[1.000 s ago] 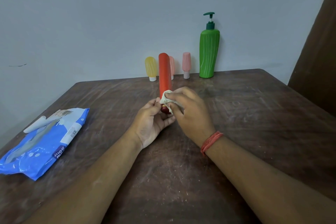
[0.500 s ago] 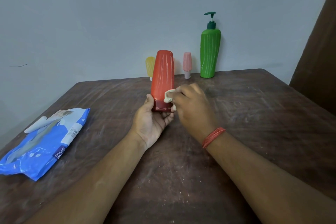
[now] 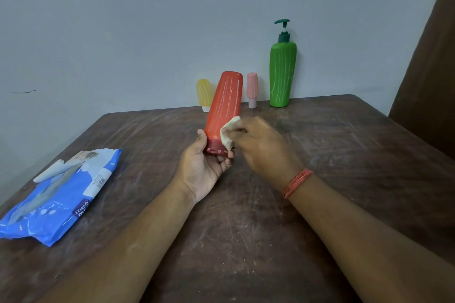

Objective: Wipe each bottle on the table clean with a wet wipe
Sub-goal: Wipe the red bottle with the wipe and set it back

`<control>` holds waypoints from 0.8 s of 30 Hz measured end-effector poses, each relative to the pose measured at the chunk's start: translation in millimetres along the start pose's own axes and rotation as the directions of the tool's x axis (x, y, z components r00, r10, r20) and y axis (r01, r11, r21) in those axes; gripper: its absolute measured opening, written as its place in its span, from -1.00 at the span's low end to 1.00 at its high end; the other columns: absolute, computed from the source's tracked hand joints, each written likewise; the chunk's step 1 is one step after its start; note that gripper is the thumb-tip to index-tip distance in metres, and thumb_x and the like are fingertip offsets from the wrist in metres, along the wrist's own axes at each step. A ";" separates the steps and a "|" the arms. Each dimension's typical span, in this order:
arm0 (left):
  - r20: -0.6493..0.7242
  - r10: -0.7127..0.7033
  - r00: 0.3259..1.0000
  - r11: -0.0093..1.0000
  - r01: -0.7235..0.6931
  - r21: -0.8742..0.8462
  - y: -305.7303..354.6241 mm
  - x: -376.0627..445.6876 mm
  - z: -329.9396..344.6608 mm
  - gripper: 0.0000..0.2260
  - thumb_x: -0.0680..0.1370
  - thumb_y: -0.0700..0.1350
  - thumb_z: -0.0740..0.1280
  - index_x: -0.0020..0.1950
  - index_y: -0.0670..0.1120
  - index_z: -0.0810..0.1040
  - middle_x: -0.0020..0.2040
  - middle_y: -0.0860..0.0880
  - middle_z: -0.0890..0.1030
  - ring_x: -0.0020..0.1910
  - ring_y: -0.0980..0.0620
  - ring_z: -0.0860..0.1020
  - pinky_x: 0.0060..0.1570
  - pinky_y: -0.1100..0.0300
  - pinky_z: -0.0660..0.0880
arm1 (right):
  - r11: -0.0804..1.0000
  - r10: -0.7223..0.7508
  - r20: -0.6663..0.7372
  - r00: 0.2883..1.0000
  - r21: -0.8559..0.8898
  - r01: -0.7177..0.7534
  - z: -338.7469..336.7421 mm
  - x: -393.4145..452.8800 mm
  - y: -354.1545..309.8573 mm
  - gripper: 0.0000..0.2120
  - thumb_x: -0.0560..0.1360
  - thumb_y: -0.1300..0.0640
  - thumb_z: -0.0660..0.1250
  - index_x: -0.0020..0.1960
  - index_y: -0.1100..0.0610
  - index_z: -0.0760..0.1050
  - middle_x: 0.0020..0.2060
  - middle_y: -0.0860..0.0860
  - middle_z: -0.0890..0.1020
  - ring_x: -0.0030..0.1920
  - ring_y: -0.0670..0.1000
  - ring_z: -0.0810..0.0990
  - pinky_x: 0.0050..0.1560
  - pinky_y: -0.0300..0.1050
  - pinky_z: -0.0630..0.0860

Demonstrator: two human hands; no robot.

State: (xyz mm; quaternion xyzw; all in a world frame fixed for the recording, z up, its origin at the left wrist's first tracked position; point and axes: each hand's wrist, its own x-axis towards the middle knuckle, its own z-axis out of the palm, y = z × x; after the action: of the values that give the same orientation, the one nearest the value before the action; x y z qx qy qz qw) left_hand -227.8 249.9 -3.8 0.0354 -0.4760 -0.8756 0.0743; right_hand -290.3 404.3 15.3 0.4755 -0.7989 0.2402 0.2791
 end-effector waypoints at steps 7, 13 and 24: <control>0.030 -0.014 0.999 0.999 0.013 0.039 4.2 -2.3 -3.6 -0.43 0.70 0.21 0.04 0.36 -0.24 0.49 -0.08 -0.24 0.65 -0.27 -0.01 0.57 -0.27 0.20 0.57 | 0.999 -0.017 -0.225 0.974 -0.047 0.007 -0.1 -1.2 5.7 -0.77 0.57 0.09 0.38 0.16 -0.18 0.55 0.08 -0.16 0.55 0.09 -0.11 0.55 0.00 -0.08 0.56; 0.047 -0.023 0.999 0.993 0.017 0.119 4.6 -3.4 -6.1 -0.44 0.69 0.22 0.06 0.42 -0.20 0.43 -0.06 -0.27 0.65 -0.27 -0.01 0.58 -0.29 0.21 0.56 | 0.987 -0.023 -0.217 0.976 -0.162 -0.013 9.2 -0.6 16.7 -0.79 0.55 -0.33 0.17 0.02 -0.27 0.48 -0.01 -0.34 0.52 0.05 -0.32 0.51 -0.04 -0.24 0.45; 0.057 -0.006 0.998 0.973 -0.008 0.229 7.0 -3.3 -8.7 -0.52 0.71 0.17 0.07 0.43 -0.15 0.41 -0.05 -0.31 0.63 -0.25 -0.07 0.57 -0.27 0.16 0.54 | 0.962 0.274 -0.194 0.942 0.030 -0.273 0.8 3.3 26.2 -0.60 0.62 0.19 0.19 0.44 -0.01 0.37 0.39 -0.03 0.39 0.37 -0.02 0.40 0.35 0.07 0.44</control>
State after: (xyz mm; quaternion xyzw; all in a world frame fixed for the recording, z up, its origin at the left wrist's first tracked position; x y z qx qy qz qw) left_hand -222.7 239.5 -2.7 0.0185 -0.5759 -0.8154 0.0566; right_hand -315.2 413.0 13.9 0.3346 -0.8254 0.3234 0.3197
